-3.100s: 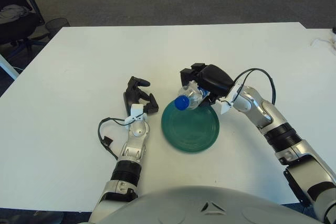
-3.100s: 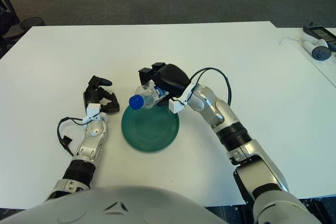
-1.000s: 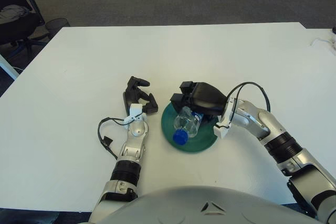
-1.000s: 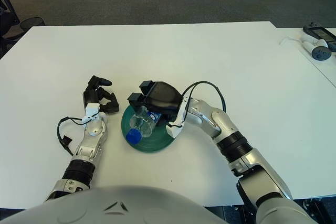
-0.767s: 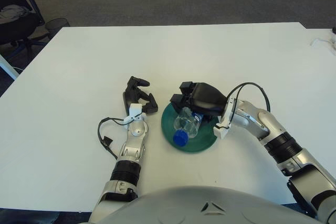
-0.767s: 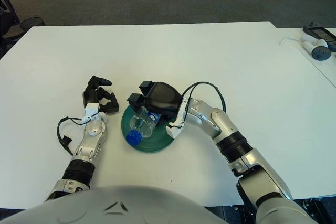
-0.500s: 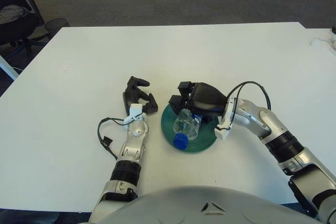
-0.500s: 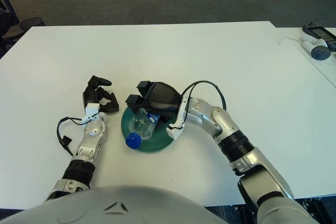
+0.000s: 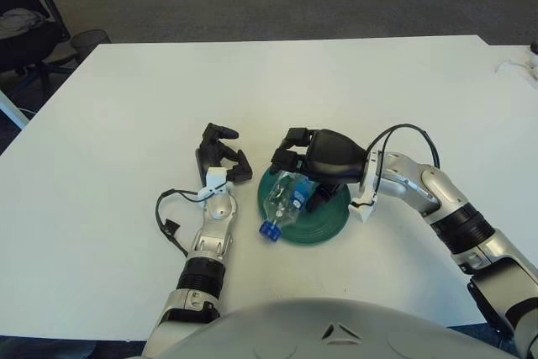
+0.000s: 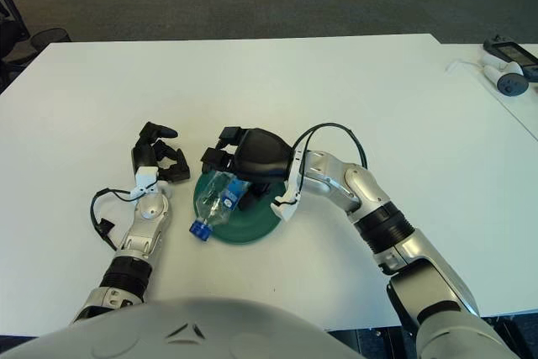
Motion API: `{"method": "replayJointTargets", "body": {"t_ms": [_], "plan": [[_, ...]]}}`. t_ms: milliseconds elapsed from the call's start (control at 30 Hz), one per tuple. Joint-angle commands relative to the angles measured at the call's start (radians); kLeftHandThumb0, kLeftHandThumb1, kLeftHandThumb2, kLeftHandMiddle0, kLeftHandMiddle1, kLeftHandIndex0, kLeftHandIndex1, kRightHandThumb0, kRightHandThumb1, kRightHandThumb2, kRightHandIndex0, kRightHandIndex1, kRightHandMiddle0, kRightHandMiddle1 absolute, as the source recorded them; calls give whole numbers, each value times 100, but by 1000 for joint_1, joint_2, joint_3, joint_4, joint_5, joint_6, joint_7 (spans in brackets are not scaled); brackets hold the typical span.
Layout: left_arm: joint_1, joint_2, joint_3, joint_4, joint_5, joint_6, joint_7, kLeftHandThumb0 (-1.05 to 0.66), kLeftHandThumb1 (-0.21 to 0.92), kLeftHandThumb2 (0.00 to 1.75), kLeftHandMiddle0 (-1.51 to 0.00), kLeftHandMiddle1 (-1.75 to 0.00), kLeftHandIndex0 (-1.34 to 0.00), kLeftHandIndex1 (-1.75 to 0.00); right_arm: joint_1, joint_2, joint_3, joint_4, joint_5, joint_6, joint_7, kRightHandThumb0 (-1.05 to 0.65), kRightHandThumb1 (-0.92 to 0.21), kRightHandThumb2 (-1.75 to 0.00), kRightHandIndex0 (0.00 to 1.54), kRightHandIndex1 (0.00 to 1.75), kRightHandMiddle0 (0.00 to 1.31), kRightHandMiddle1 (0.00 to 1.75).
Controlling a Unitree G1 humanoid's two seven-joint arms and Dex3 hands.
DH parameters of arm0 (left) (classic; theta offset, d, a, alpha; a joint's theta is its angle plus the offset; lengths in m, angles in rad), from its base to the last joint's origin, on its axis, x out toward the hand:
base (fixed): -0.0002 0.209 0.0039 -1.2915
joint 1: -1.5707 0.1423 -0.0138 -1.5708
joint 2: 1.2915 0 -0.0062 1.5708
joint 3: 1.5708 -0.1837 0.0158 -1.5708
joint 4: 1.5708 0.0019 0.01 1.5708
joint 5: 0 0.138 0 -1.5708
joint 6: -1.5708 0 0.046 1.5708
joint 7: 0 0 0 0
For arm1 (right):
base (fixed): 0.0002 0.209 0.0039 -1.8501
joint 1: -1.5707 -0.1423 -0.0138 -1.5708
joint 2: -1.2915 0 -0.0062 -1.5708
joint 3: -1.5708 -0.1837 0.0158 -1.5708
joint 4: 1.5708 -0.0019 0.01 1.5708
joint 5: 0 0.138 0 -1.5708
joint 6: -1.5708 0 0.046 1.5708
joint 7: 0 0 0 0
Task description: Put the bottle into the plate.
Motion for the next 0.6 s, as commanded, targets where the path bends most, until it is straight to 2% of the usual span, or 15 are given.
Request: {"method": "replayJointTargets", "body": {"t_ms": [0, 333, 567], "plan": [[13, -20, 14, 25, -28, 6, -23, 0, 2, 164, -84, -168, -62, -175, -23, -14, -14, -6, 24, -7, 12, -78, -92, -66, 14, 5, 0, 42], [3, 17, 6, 88, 53, -64, 17, 0, 4, 161, -84, -166, -60, -175, -35, -13, -34, 14, 41, -38, -5, -87, -92, -72, 4, 0, 0, 17], [-8, 22, 17, 161, 29, -198, -16, -1, 7, 158, -81, -168, -58, -175, -54, -15, -45, 31, 51, -53, -5, -94, -92, -76, 1, 0, 0, 9]]}}
